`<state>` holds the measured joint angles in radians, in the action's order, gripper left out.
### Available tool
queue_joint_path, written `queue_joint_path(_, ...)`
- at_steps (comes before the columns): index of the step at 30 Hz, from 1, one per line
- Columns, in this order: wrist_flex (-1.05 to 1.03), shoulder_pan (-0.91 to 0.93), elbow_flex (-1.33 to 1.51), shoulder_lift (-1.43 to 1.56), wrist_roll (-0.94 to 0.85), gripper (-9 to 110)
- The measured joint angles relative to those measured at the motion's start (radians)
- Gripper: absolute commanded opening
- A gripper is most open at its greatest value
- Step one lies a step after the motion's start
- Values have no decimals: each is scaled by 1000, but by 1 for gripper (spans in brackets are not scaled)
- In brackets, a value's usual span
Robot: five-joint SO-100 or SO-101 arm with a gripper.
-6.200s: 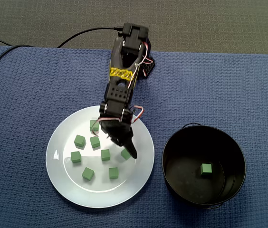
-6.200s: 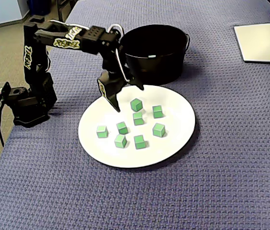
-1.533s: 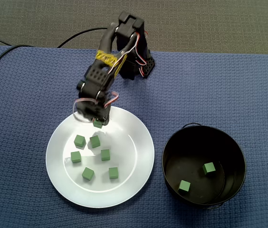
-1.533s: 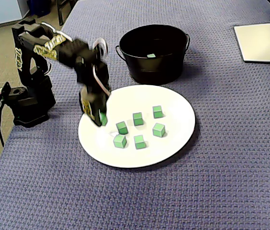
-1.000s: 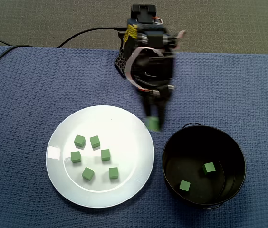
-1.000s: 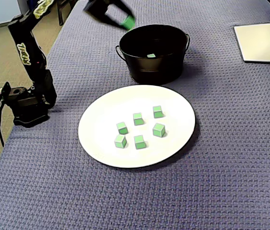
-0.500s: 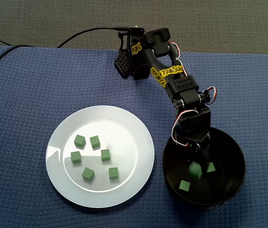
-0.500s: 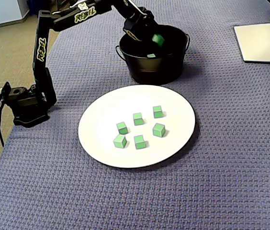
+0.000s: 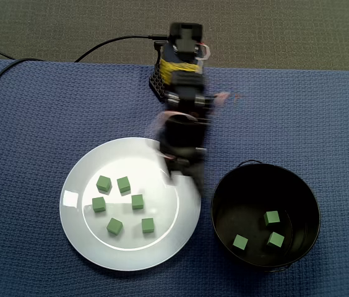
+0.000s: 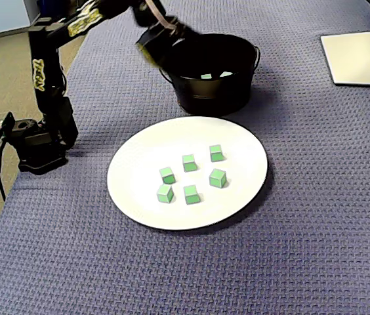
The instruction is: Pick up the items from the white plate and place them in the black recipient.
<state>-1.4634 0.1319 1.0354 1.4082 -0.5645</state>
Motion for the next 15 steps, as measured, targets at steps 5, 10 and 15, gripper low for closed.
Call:
queue_joint_path(5, 3, 215, 133, 12, -34, 39)
queue_joint_path(10, 6, 313, 268, 12, -66, 38)
queue_joint_path(15, 6, 341, 337, -17, -112, 36)
